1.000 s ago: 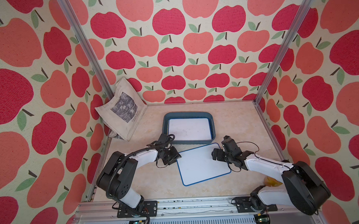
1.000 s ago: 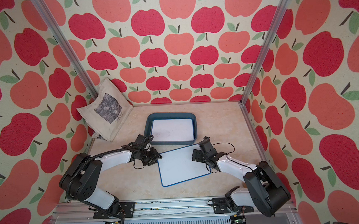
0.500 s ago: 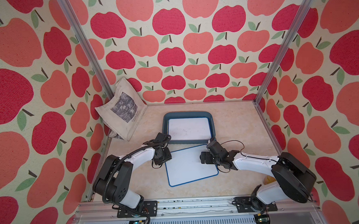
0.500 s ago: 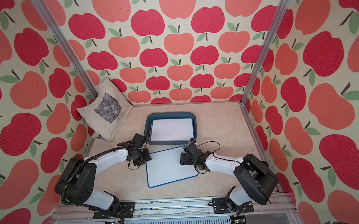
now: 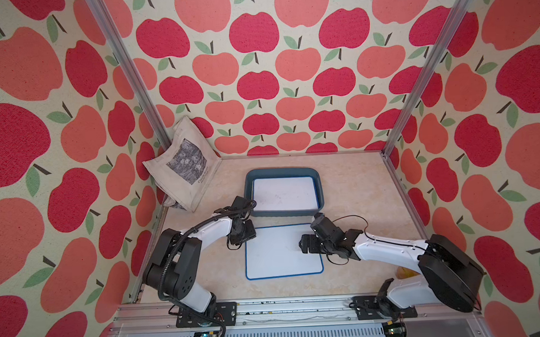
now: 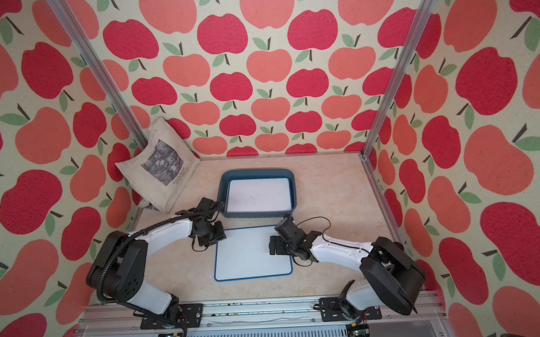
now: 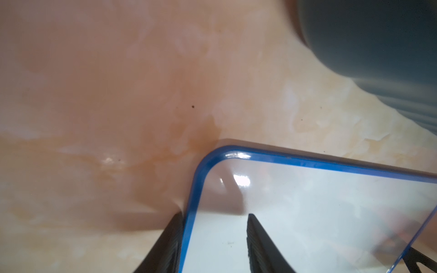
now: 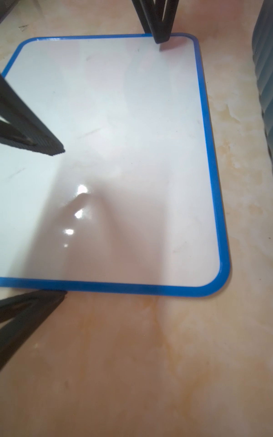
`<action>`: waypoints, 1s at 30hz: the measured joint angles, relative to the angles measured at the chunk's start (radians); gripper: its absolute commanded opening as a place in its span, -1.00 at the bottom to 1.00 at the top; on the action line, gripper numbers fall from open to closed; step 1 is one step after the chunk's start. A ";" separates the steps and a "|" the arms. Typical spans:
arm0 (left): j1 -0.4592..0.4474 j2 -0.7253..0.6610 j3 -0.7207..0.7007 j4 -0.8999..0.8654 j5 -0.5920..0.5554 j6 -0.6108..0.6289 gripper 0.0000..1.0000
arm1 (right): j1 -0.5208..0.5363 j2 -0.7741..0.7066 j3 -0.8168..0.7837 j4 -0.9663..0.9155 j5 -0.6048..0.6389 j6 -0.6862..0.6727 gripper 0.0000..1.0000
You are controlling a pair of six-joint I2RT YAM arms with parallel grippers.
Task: Put the whiteboard into the storage box
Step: Move the whiteboard to the center of the board, then pick up the whiteboard at the center of the board.
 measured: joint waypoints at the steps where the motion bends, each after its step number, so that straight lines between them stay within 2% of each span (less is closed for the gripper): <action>1: 0.000 0.000 0.000 0.000 0.001 0.007 -0.07 | 0.003 -0.003 0.000 -0.008 0.000 0.000 0.85; 9: -0.014 -0.039 0.024 -0.079 0.000 0.061 -0.05 | 0.027 -0.029 0.011 -0.106 -0.030 -0.008 0.89; 16: -0.032 -0.214 0.026 -0.198 -0.008 0.066 -0.03 | 0.023 -0.064 0.017 -0.210 -0.069 -0.031 0.92; 24: -0.068 -0.337 -0.117 -0.269 -0.004 0.012 0.01 | 0.011 -0.085 0.015 -0.262 -0.102 -0.042 0.93; 30: -0.112 -0.340 -0.195 -0.273 -0.001 -0.048 0.03 | 0.011 -0.118 -0.008 -0.256 -0.145 -0.042 0.94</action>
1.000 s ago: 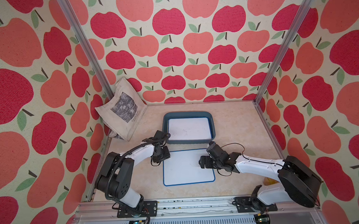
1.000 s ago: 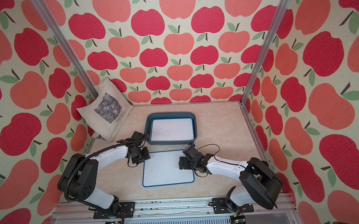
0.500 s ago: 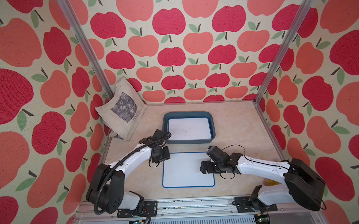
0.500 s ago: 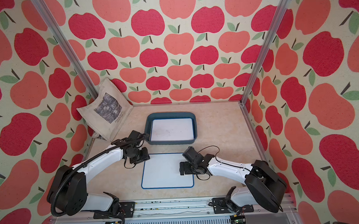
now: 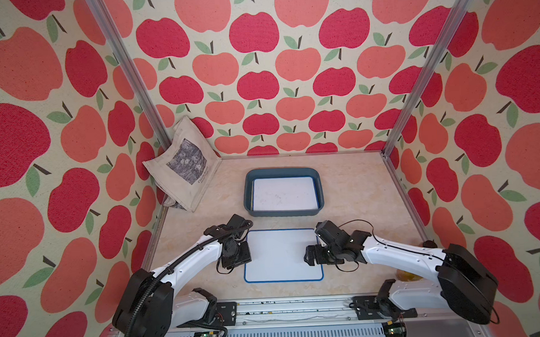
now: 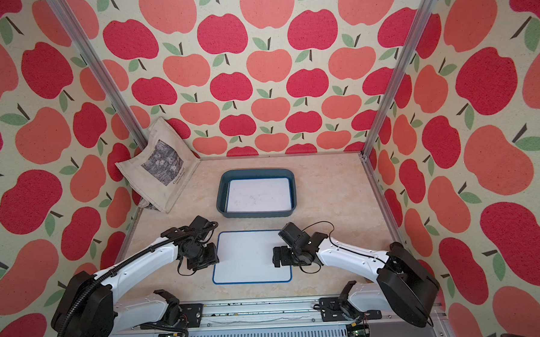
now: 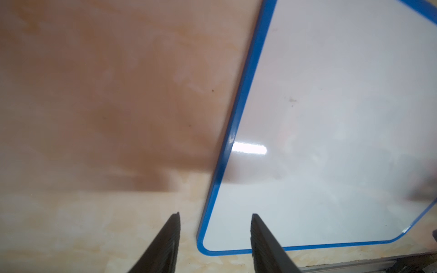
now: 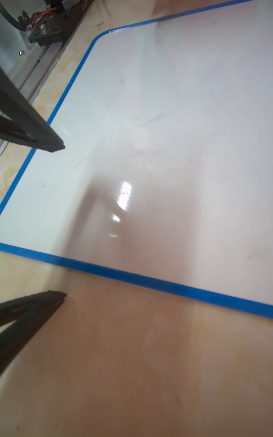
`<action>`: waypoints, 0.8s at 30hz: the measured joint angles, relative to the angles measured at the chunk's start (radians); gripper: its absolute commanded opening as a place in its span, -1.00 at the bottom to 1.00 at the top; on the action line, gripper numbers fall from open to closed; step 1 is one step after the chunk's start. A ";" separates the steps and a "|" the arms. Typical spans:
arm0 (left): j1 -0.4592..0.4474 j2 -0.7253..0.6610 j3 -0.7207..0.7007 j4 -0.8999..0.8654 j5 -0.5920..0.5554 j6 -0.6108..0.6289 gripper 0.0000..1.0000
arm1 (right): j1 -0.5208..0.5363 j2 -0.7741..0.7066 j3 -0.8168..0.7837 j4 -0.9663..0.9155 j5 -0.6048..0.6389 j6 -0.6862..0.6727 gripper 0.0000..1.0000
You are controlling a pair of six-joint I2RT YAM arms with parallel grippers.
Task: Put the whiteboard into the storage box
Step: Pick up the whiteboard at the center of the board.
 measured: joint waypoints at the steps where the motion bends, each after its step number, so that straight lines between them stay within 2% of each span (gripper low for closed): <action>1: -0.008 0.008 -0.008 0.002 0.000 -0.008 0.03 | 0.000 -0.002 -0.005 0.003 -0.006 0.000 0.95; 14: -0.089 0.108 0.000 0.016 -0.016 -0.078 0.03 | 0.015 -0.016 -0.038 0.071 -0.021 0.013 0.95; 24: -0.098 0.124 0.003 0.053 0.063 -0.056 0.02 | 0.021 -0.022 -0.062 0.134 -0.026 0.046 0.95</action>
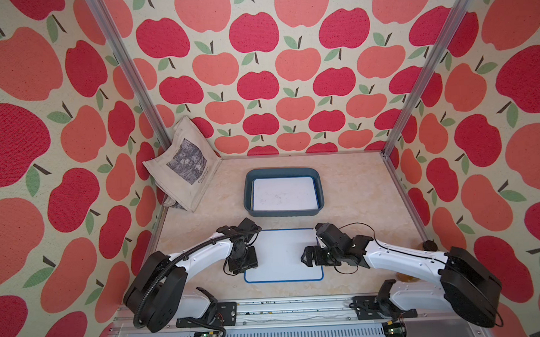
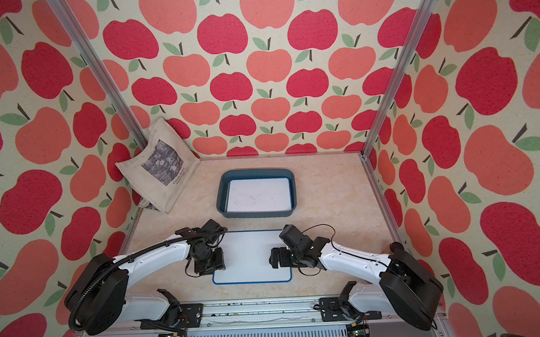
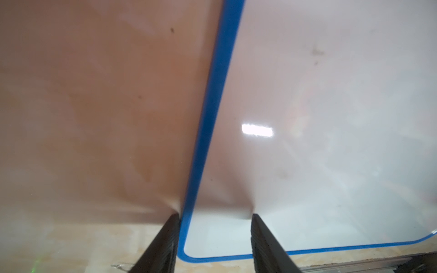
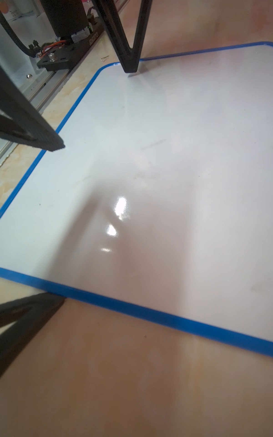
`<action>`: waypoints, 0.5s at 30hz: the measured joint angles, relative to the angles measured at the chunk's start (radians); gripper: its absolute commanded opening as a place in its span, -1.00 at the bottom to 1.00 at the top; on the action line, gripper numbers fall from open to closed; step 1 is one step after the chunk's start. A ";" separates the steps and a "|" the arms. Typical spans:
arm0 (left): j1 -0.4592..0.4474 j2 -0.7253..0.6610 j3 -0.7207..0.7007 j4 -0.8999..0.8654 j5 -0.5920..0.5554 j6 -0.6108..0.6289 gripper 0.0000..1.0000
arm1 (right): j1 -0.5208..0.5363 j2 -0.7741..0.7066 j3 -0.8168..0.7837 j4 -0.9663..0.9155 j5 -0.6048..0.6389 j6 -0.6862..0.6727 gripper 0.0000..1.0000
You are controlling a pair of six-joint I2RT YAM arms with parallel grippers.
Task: Put the whiteboard into the storage box
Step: Pick up the whiteboard at the center of the board.
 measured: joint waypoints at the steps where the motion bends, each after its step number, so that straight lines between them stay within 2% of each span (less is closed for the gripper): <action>1: 0.005 -0.008 -0.006 0.005 0.006 0.007 0.02 | 0.000 0.000 -0.001 0.001 0.000 0.004 0.95; 6: 0.045 -0.060 -0.048 0.042 0.062 0.045 0.03 | 0.000 0.001 -0.010 0.016 0.009 0.019 0.95; 15: 0.132 -0.136 -0.132 0.140 0.253 0.105 0.04 | -0.002 0.016 -0.010 0.037 0.110 0.022 0.95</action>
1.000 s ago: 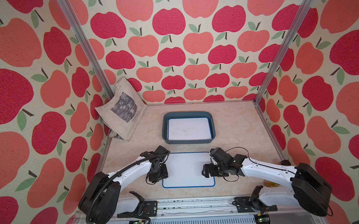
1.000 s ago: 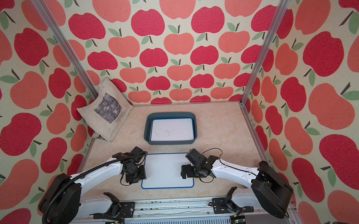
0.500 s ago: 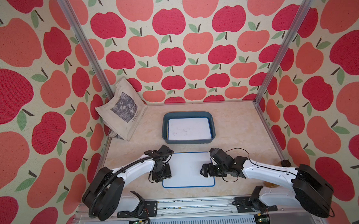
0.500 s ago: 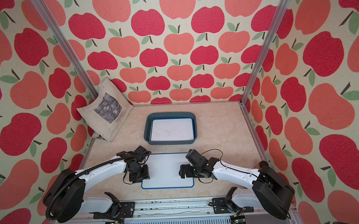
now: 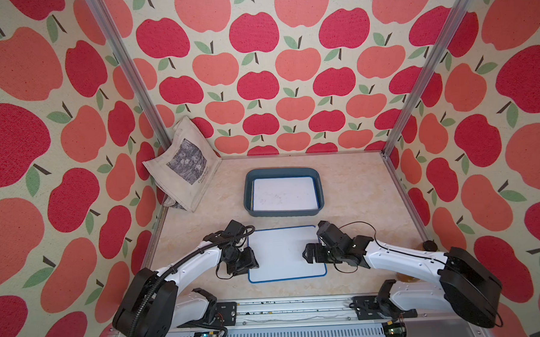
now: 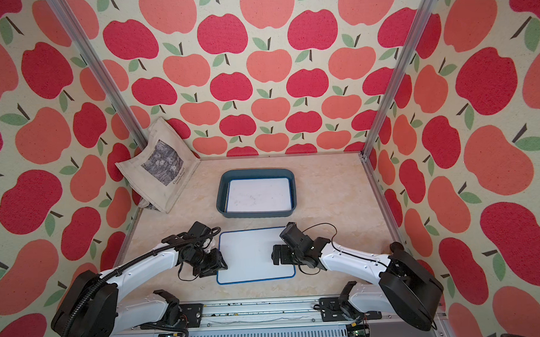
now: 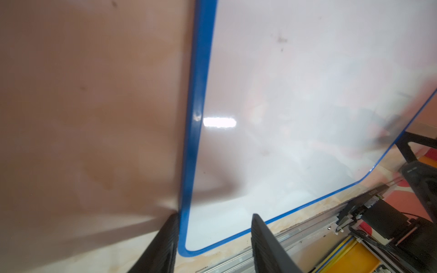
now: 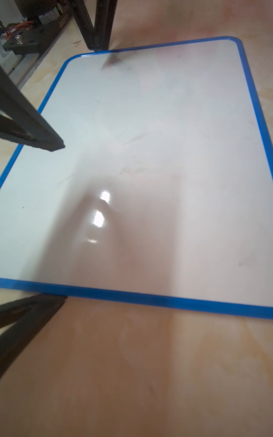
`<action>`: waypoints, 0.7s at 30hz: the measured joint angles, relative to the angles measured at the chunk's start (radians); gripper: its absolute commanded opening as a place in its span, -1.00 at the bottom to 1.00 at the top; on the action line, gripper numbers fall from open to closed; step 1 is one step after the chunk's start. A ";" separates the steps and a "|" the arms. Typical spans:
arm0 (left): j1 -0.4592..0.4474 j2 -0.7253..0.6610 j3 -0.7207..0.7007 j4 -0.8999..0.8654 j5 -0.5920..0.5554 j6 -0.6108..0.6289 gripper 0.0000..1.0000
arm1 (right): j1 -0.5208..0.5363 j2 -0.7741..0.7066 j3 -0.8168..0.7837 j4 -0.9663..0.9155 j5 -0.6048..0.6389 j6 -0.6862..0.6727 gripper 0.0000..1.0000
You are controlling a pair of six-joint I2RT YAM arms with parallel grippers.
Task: Put the whiteboard into the storage box
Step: Pick up the whiteboard at the center of the board.
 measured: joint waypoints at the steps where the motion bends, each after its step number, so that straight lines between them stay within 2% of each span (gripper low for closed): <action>1: 0.004 -0.005 -0.008 0.009 0.021 0.004 0.04 | 0.000 0.003 0.000 0.005 0.016 0.000 0.95; 10: 0.016 -0.008 -0.044 0.050 0.129 0.003 0.03 | -0.001 0.030 -0.007 0.070 0.109 0.000 0.95; 21: 0.086 -0.066 -0.095 0.135 0.140 -0.058 0.03 | -0.001 -0.007 -0.051 0.125 0.114 0.008 0.96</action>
